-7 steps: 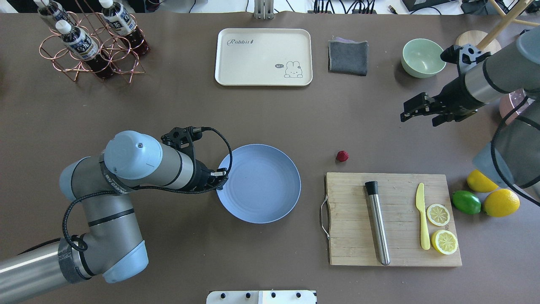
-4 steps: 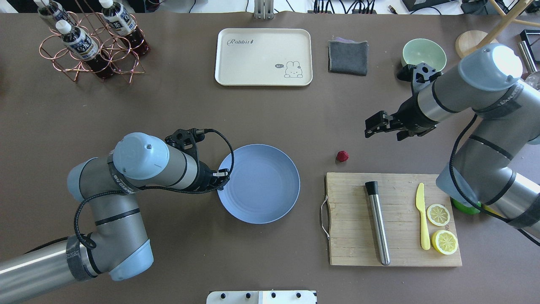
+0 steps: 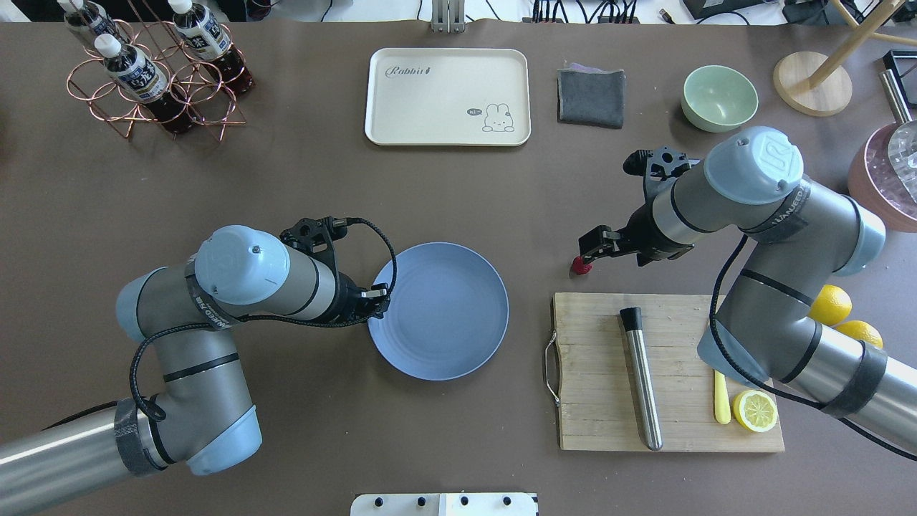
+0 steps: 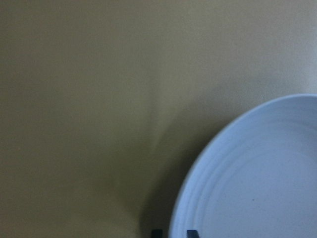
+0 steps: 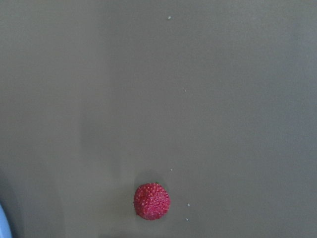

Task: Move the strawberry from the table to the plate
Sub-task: 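Grasp the red strawberry with the right gripper while the left holds the plate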

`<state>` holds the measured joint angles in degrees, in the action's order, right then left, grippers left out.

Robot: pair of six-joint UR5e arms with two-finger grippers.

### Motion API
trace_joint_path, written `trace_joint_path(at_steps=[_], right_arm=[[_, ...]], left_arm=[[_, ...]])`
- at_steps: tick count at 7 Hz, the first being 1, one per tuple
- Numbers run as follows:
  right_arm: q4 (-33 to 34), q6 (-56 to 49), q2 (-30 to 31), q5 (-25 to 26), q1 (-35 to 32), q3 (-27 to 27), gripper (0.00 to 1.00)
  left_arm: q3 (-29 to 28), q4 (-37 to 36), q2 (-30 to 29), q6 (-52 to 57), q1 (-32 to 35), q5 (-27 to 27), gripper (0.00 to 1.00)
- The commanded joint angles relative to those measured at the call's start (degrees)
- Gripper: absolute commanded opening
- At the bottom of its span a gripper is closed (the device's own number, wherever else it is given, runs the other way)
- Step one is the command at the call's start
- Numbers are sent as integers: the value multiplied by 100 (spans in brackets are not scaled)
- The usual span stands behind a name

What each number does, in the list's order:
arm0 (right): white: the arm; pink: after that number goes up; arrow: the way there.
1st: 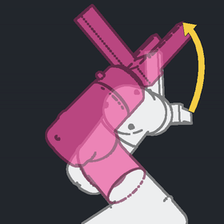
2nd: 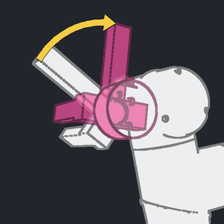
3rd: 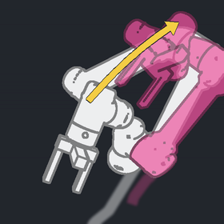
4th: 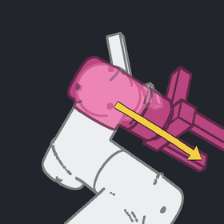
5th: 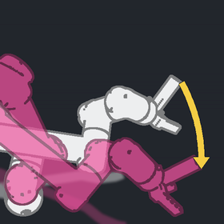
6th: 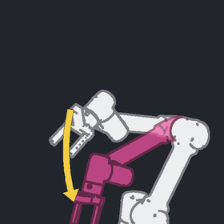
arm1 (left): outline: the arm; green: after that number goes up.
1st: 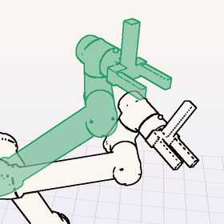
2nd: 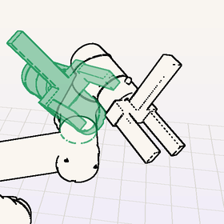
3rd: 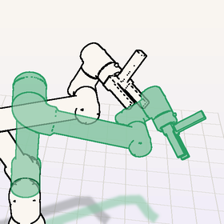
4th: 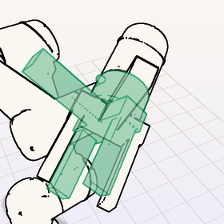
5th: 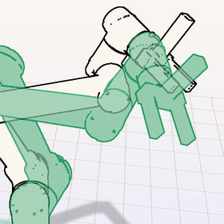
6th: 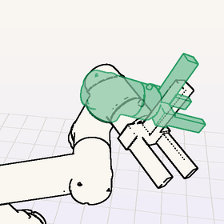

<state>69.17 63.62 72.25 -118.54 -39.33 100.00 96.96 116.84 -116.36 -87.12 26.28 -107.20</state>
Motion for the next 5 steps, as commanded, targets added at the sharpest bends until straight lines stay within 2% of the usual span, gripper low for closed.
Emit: trace_joint_path(at_steps=[1,3,4,5], right_arm=[[0,19,-350,137,145,-426,94],[-43,-33,-414,313,206,-638,86],[-43,-16,-509,340,215,-718,78],[-26,1,-510,340,224,-719,49]], left_arm=[[7,-3,8,-7,0,41,96],[-2,-3,17,-7,0,50,96],[-2,-3,26,-7,9,50,96],[7,-3,17,-7,17,50,96]])
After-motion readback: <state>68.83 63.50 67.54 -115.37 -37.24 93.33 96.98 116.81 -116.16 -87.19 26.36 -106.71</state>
